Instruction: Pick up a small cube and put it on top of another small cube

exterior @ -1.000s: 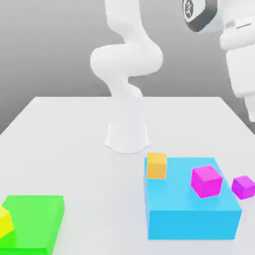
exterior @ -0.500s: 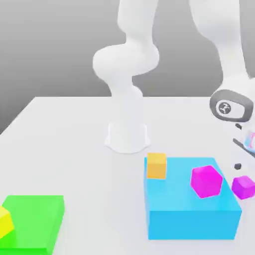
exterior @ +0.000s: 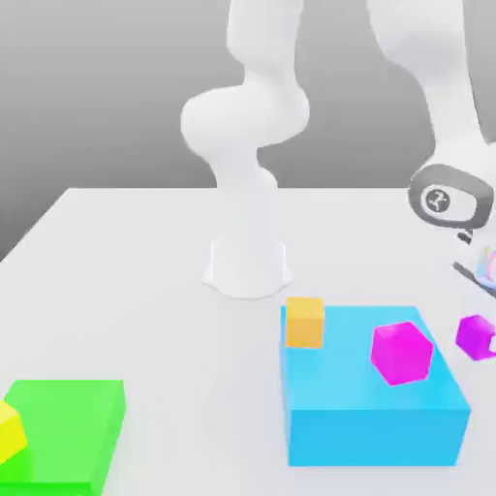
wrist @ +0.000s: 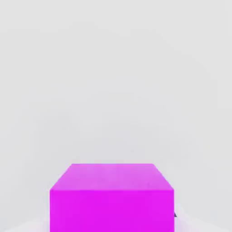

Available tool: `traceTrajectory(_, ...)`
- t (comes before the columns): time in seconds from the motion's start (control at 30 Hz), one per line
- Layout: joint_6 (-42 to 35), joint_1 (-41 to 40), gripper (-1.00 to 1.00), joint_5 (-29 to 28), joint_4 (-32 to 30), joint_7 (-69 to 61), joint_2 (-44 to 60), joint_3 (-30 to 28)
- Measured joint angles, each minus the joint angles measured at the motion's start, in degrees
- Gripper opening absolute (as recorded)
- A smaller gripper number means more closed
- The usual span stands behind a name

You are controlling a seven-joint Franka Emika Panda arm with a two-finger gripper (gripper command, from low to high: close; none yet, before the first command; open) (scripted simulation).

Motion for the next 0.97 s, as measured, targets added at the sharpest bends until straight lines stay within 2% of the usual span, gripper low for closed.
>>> traceTrajectory(0.23,-8.7,-8.9,-1.0,6.7,-2.7,-4.6,-14.3,-4.2)
traceTrajectory(0.67,-23.7,-21.4,-1.0,3.9,-17.5,8.2,-41.1,-8.2)
traceTrajectory(0.87,-12.2,-22.6,-1.0,3.7,-21.8,8.9,-33.9,-8.1)
traceTrajectory(0.9,-10.7,-22.7,1.0,3.7,-22.2,9.0,-32.8,-8.0)
traceTrajectory(0.97,-10.7,-22.7,1.0,3.7,-22.2,8.9,-32.8,-8.0)
